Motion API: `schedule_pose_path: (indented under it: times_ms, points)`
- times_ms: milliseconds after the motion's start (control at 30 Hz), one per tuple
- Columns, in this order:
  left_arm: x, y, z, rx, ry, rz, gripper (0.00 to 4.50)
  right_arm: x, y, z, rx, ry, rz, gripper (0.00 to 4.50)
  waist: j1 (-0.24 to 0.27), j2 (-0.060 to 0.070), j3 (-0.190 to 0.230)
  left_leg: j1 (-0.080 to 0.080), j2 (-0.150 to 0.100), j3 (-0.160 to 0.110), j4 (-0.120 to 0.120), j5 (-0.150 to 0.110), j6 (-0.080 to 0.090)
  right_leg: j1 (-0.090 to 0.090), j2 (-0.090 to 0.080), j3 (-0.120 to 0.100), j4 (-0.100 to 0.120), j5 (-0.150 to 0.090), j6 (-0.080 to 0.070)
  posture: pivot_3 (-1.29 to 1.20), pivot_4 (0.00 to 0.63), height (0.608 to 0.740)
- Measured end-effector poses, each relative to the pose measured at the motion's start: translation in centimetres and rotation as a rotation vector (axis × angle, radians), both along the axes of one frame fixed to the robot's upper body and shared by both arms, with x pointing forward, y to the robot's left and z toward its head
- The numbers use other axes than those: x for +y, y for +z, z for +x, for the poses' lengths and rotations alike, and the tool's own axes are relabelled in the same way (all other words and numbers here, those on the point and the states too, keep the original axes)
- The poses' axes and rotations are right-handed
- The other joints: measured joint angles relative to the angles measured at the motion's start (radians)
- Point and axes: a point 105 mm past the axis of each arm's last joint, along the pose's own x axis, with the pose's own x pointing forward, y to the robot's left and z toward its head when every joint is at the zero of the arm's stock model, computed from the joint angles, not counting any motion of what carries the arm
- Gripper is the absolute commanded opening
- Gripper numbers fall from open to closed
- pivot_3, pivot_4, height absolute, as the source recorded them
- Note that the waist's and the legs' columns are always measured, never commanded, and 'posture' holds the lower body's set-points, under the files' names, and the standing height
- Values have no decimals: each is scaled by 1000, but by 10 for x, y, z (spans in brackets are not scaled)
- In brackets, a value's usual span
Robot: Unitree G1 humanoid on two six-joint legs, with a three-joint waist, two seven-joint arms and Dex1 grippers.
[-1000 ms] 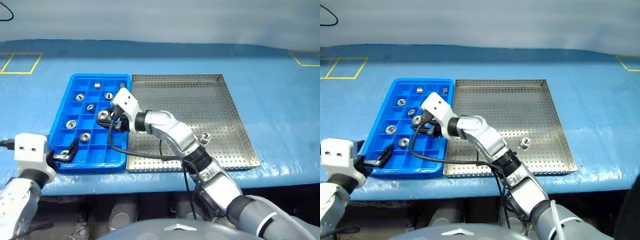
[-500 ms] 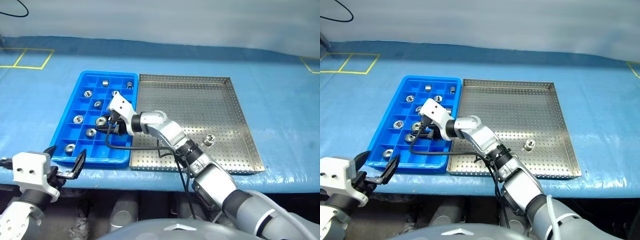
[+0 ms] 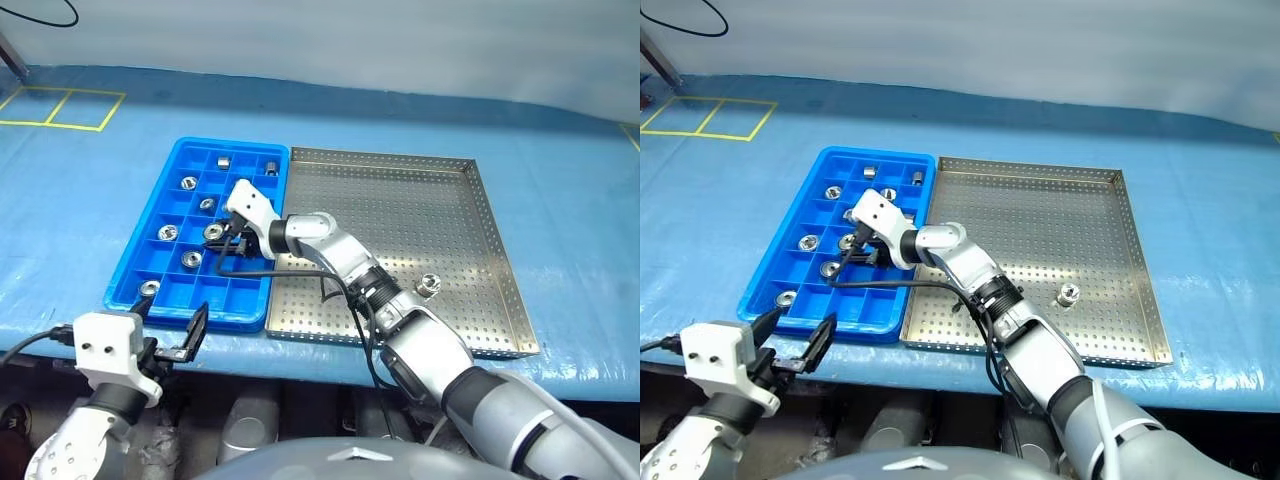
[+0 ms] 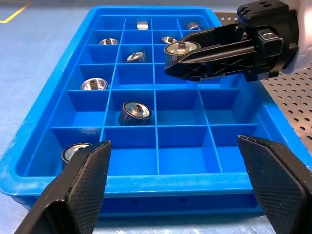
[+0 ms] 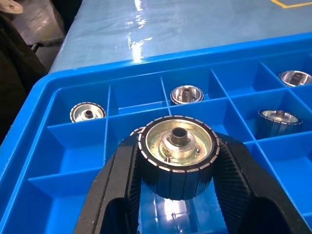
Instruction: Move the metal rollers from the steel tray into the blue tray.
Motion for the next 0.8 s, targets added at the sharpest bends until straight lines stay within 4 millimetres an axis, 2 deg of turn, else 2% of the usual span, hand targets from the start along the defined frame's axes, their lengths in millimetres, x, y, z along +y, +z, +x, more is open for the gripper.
schedule_pose_path:
  times_ms: [200, 400, 733, 800]
  points:
    - [-9, -2, 4, 2, -16, -8, 4500, -4, -9, 6, 1, -30, -26, 1701, 1, 1, 1, 0, 0, -1, -1, 1, -2, 0, 3, -1, 0, -1, -1, 417, 150, 740]
    - [-18, -5, 9, 14, -44, -14, 4500, -9, -7, 18, -10, -83, -17, 1701, 2, 1, 1, 0, 0, -2, -1, 2, -3, 0, 3, -1, 1, -1, -1, 411, 150, 740]
    - [-19, -6, 12, 24, -50, 3, 4500, -12, -6, 25, -13, -109, -13, 1701, 1, 1, 1, 0, 1, -3, -2, 2, -4, 0, 3, -1, 1, 0, -1, 411, 150, 740]
    - [-18, -6, 12, 24, -48, 7, 4500, -11, -6, 24, -11, -103, -13, 2463, 1, 1, 1, 0, 1, -3, -3, 2, -4, 0, 3, -2, 1, 0, -1, 410, 150, 740]
